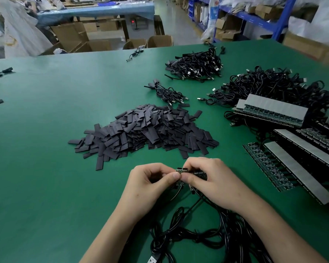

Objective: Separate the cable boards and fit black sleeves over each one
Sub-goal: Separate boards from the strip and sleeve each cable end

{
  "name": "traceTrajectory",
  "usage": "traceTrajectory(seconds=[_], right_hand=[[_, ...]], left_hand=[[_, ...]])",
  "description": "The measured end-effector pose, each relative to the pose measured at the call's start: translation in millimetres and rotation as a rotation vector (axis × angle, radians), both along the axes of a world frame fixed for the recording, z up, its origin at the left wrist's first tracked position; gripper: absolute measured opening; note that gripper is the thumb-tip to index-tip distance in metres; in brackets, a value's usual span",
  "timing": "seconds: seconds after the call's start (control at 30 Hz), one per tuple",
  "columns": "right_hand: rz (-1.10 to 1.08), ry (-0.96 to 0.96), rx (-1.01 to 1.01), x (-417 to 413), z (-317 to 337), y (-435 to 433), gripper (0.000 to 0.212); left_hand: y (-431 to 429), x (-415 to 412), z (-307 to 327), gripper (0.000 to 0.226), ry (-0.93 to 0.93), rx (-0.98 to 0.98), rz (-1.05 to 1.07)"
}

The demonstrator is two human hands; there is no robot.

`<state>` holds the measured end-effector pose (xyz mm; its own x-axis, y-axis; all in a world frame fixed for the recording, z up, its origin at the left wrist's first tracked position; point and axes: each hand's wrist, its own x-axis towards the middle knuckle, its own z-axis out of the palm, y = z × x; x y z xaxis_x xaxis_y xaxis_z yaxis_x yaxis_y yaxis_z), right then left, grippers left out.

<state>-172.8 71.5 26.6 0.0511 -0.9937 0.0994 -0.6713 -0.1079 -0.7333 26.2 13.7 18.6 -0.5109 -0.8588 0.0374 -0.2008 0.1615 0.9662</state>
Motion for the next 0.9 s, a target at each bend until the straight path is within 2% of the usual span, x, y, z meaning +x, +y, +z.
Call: traceTrajectory(seconds=[0.17,0.37,0.7,0.9], right_hand=[[0.037,-0.092,-0.036,4,2,1,0.024],[0.098,-0.236,-0.015,4,3,0,0.018],[0.153,-0.34,-0.007,6,0,-1,0.017],[0.026,-0.202,-0.027,5,1,-1,0.021]], left_hand=[[1,-2,1,0.033,0.09,0.125,-0.002],[-1,-2,0,0.031,0.184,0.246,-0.04],[2,-1,5,0.024,0.291,0.379,-0.113],[3,-4,11,0.032,0.263,0.294,-0.003]])
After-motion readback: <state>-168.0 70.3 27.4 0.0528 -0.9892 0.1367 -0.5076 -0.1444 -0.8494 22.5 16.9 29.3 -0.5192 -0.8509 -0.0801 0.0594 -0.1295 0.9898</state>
